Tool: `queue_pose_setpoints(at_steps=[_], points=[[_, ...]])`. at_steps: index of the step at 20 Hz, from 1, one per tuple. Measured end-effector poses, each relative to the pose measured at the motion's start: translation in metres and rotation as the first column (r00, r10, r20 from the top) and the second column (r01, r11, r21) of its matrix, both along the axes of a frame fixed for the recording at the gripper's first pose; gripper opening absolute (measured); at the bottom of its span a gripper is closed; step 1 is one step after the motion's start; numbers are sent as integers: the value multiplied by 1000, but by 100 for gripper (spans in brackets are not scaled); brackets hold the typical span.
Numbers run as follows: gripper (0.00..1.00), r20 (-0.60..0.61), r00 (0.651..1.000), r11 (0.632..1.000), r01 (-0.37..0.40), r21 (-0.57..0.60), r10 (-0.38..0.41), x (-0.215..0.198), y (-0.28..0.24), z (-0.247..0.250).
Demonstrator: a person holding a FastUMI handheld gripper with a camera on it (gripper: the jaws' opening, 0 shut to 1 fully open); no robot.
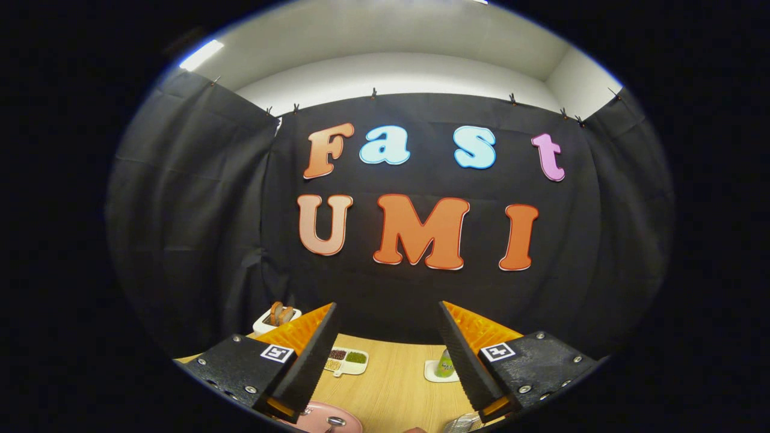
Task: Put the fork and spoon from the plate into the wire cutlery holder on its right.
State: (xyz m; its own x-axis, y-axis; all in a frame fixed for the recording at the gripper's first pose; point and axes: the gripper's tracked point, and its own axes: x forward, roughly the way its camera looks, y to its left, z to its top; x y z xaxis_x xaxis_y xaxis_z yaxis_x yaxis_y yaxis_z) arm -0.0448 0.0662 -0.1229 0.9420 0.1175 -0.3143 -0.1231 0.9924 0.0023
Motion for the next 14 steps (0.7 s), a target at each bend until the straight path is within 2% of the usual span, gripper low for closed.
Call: queue_pose_setpoints(at_steps=[7,14], points=[[97,-192,981,1000,-15,27,20,-18,34,-80],[98,-378,925,999,-32,20,37,-61,62,-153]])
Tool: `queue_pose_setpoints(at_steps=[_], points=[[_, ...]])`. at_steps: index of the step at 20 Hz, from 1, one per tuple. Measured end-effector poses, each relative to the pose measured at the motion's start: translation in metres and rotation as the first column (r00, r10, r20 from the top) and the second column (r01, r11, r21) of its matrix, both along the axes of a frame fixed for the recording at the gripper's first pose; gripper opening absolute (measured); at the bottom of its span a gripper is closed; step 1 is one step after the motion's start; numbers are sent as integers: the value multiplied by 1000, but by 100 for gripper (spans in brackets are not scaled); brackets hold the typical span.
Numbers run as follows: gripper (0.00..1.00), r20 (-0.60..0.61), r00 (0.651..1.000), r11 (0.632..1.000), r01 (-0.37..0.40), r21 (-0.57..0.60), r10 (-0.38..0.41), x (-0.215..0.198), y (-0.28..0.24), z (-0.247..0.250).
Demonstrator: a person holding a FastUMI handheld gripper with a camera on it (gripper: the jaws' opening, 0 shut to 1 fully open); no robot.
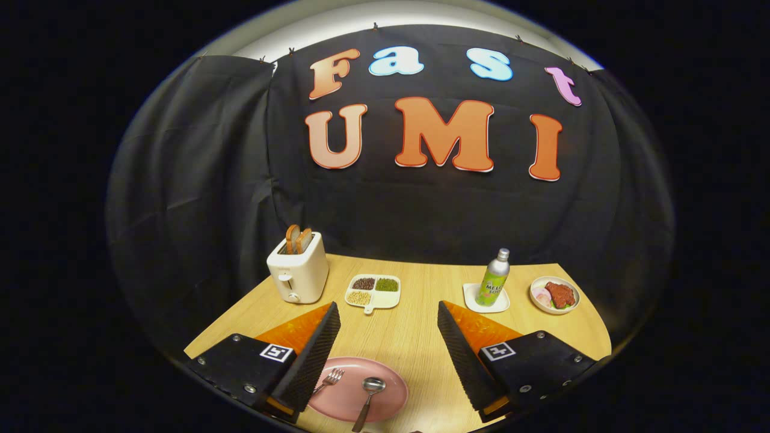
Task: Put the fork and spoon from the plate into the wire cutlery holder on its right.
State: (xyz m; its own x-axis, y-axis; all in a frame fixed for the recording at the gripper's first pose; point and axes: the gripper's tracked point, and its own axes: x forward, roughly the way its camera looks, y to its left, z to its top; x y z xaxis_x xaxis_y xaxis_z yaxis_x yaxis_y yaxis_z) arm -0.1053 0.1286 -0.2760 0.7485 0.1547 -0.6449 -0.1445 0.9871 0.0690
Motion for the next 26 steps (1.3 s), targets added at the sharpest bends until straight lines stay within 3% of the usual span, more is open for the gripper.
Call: queue_pose_setpoints(at_steps=[4,12,26], points=[[97,-113,993,998,-40,-54,33,-26,13,-52],[94,-409,910,991,-114,-72,75,-106,32,-139],[53,-653,754,982,-165,-92,65,-169,27,-192]])
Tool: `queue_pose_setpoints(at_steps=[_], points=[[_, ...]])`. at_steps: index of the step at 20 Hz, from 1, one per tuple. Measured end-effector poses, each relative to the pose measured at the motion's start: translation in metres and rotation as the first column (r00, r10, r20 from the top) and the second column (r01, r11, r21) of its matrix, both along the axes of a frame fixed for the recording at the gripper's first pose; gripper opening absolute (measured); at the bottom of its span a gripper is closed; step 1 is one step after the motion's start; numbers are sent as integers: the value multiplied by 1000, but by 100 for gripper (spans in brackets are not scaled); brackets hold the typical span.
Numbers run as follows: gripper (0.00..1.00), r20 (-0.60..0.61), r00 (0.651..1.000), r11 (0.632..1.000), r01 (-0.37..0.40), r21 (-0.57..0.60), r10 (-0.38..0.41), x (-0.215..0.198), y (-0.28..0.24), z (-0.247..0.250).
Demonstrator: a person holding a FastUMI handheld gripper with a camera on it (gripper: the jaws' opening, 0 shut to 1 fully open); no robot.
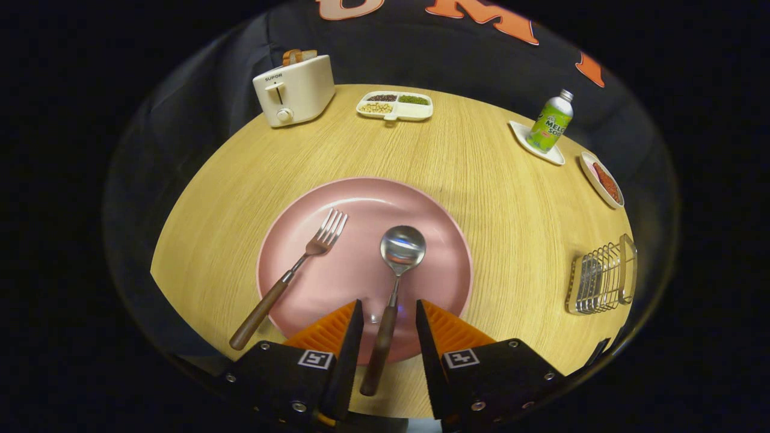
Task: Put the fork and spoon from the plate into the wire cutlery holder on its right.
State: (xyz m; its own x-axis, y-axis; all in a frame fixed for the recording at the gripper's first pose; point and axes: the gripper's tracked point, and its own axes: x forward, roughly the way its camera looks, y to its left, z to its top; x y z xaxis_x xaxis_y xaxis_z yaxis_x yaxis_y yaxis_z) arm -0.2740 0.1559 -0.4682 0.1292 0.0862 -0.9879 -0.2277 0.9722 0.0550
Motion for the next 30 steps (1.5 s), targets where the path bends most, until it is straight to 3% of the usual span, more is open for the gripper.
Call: queue_pose_setpoints(at_steps=[5,9,18,30], points=[[21,-42,999,1000,4,-28,-5,-5,-3,-12],[8,-54,997,998,50,-25,-51,-2,-6,-11],[6,31,989,987,145,64,-147,29,-23,38],[6,181,928,945,327,20,-325,69,-144,102]])
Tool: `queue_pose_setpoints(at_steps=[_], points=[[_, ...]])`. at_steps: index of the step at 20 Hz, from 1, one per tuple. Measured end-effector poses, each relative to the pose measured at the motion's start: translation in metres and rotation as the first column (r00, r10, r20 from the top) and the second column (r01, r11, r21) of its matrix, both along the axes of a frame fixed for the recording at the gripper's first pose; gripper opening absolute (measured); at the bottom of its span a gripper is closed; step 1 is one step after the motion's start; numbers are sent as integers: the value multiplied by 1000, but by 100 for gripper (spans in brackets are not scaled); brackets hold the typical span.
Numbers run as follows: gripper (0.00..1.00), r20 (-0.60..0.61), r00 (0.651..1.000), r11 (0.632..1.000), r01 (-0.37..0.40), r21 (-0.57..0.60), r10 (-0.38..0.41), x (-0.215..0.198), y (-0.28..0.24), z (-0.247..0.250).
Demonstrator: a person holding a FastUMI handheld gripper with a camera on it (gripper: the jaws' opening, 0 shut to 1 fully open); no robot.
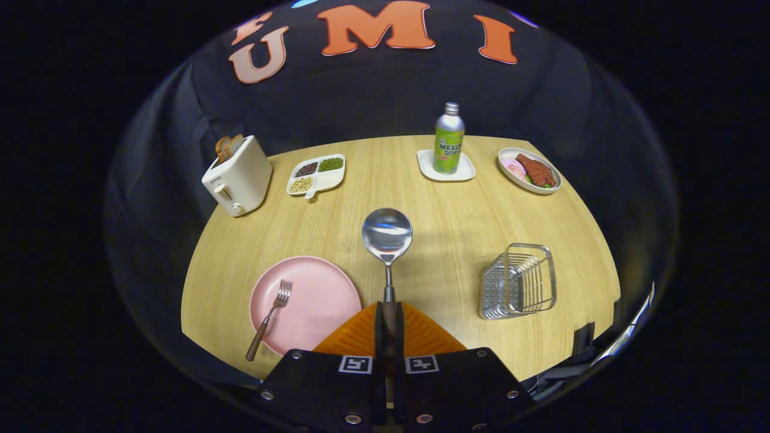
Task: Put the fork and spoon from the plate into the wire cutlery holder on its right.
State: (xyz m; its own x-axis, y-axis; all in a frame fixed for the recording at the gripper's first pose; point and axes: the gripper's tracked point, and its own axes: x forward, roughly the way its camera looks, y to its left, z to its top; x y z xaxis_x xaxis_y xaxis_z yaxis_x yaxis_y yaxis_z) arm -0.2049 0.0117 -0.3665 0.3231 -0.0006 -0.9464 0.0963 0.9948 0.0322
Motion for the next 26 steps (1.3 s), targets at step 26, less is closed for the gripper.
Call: queue_pose_setpoints(at_steps=[26], points=[[9,-154,976,980,129,-153,-153,-33,-138,-27]])
